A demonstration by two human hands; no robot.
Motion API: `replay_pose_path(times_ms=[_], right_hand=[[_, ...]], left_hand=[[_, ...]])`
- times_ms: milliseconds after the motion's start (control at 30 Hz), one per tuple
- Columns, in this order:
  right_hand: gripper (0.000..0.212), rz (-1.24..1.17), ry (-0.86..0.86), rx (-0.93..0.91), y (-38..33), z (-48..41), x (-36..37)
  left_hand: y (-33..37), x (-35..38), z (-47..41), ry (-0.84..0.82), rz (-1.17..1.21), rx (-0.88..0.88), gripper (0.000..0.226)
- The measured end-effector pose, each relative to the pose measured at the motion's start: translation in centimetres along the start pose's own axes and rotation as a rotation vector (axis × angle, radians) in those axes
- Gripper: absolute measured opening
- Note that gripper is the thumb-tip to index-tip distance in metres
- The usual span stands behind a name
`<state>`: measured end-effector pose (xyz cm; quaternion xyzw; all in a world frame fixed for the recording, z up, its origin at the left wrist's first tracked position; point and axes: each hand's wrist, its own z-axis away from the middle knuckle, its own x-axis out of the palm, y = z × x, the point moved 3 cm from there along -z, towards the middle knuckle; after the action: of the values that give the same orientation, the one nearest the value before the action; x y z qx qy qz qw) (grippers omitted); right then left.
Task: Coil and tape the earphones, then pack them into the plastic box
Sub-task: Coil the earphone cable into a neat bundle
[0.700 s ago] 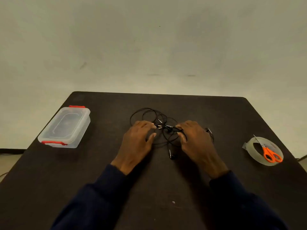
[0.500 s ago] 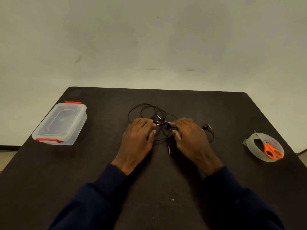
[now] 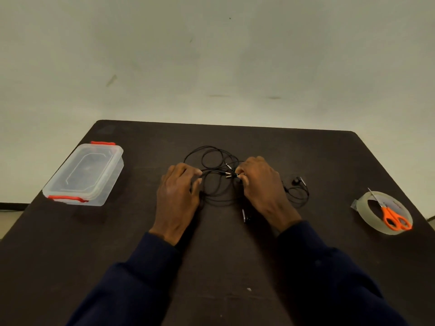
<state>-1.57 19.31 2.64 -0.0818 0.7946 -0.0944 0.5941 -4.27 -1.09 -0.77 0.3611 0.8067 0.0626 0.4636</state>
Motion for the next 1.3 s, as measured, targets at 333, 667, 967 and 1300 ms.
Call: replay_pose_path(times_ms=[333,667,967,1300], right_hand=[[0.023,0.056,0.026,-0.012,-2.1,-0.4,-0.1],[0.016,0.016,0.025,0.040,0.0,1.2,-1.2],[0.016,-0.023,0.037,0.030,-0.9,2.2,-2.2],[0.021,-0.284,0.149,-0.095,-3.1,3.8,-3.4]], left_hand=[[-1.2,0.9,-0.9,-0.139,-0.020,-0.171,0.026],[-1.2,1.4,-1.7,-0.171,0.099,-0.314,0.013],[-0.3,0.5,-1.3,-0.288,-0.046,-0.284,0.011],[2.0,-5.1,0.8,-0.104,1.179,-0.776,0.020]])
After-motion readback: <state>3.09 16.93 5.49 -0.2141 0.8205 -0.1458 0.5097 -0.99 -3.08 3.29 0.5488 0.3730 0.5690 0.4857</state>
